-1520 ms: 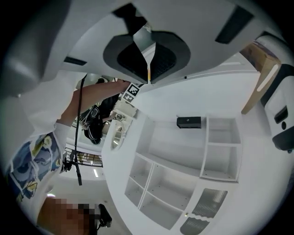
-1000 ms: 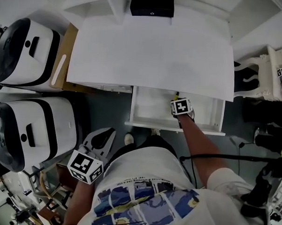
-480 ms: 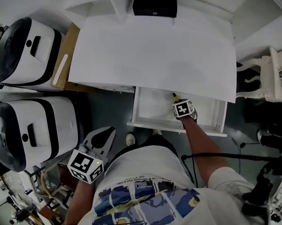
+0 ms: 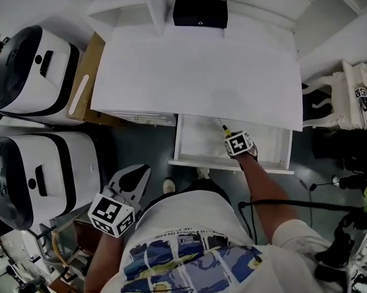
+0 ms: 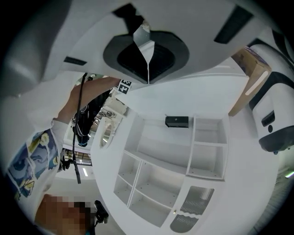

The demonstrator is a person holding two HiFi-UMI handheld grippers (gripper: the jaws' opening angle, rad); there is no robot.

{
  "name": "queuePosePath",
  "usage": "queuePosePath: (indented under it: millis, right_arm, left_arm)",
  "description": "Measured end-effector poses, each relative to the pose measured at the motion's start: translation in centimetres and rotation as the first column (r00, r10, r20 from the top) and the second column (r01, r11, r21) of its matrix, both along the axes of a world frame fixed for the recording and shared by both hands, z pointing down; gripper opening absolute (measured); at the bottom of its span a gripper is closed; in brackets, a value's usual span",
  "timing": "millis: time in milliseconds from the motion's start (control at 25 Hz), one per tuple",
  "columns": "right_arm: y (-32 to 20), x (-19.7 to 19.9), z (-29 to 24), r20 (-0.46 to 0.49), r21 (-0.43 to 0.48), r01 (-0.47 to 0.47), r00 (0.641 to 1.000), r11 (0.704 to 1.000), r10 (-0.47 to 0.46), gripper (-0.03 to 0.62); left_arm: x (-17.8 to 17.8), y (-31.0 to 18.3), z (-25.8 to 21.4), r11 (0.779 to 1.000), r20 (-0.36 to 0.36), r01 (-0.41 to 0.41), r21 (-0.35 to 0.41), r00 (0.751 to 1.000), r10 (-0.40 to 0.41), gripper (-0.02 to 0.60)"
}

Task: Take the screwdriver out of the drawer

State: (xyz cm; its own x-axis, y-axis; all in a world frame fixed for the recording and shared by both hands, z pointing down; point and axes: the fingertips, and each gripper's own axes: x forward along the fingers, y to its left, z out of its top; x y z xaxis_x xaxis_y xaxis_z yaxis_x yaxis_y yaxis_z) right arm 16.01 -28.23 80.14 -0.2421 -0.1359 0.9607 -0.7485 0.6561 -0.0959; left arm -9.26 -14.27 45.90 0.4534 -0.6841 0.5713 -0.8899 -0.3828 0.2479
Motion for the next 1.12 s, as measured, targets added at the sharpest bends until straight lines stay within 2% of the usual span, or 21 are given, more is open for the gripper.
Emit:
queuePosePath:
  millis: [120,280,360,600,840,1120]
  right_arm:
    - [0.4,0.3,-1.1,-0.042,0.012,0.024,0.999,1.0,-0.023,0.101]
    - [0.7,-1.0,-2.2,-0.011,0.063,0.07,0.998,0.996,-0.07,0.101]
    - [1.5,-1.4,-3.0,-0.003,0.055,0.075,0.997,0.996,-0.075,0.101]
    - [2.6,-1.9,-7.0,-0.027,0.11,0.091,0.996,0.99,-0.088,0.101]
    - [5.1,-2.9,-10.7,0.017,0.139,0.056,0.998,0.989,-0.059,0.101]
    - [9.2,-5.5,-14.7,0.118,0.16,0.0,0.993,0.987,-0.02,0.101]
  left_arm:
    - [-0.4,0.4,-0.1,1.0,-0.014,-0.015,0.02,1.0,0.015,0.015]
    - [-1.2,1.0,-0.2,0.999,-0.039,-0.027,0.04,0.999,0.029,0.015]
    - [-1.7,1.4,-0.3,0.998,-0.053,-0.033,0.049,0.998,0.035,0.015]
    - [-3.0,2.9,-0.5,0.996,-0.085,-0.056,0.069,0.994,0.062,0.015]
    - [-3.9,4.5,-0.5,0.991,-0.079,-0.095,0.093,0.992,0.103,0.015]
    - [-4.6,6.5,-0.7,0.986,-0.085,-0.133,0.104,0.986,0.142,0.014]
